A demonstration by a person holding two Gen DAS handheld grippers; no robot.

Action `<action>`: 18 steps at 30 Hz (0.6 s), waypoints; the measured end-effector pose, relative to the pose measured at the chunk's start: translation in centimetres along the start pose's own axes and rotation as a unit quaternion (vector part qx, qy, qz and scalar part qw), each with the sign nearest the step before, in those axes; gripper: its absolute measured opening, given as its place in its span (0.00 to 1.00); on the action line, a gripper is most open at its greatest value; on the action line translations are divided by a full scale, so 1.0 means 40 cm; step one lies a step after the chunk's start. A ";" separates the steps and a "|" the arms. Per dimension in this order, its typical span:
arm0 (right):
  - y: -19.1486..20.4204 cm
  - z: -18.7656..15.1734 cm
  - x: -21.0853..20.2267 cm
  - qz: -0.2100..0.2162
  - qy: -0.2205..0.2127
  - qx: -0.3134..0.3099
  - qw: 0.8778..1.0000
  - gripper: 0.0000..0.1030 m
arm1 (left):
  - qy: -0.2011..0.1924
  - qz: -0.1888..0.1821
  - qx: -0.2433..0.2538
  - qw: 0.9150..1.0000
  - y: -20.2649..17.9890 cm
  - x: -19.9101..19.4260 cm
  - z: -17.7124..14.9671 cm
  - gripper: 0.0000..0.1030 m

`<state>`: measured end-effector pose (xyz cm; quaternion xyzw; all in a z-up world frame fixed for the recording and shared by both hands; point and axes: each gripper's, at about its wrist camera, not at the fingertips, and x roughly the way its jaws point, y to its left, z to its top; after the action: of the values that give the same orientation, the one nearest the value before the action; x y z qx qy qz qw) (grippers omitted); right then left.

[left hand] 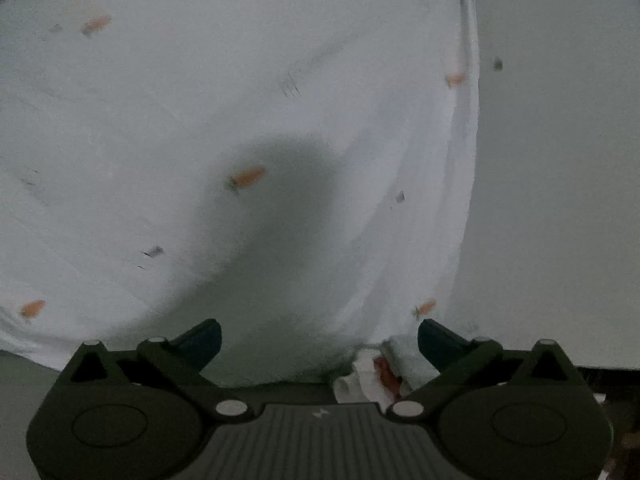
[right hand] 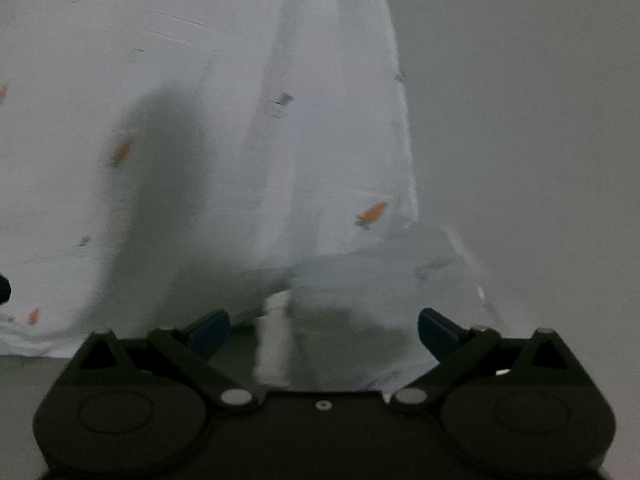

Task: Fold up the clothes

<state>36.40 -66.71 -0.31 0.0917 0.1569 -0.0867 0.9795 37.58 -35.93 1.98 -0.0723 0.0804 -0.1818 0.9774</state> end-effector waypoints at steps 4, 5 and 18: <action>0.106 -0.036 -0.105 0.031 -0.018 -0.022 0.999 0.99 | -0.032 0.015 -0.036 0.999 0.037 -0.150 0.014 1.00; 0.136 -0.048 -0.128 0.038 -0.018 -0.029 0.999 0.99 | -0.040 0.019 -0.036 0.998 0.042 -0.183 0.018 1.00; 0.559 -0.208 -0.424 0.113 0.032 -0.034 0.993 0.99 | 0.033 0.139 0.024 0.989 0.258 -0.537 0.030 1.00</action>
<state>22.54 -40.94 0.80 0.0784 0.1798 0.0328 0.9800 21.56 -18.37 4.22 -0.0305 0.1179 -0.0484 0.9914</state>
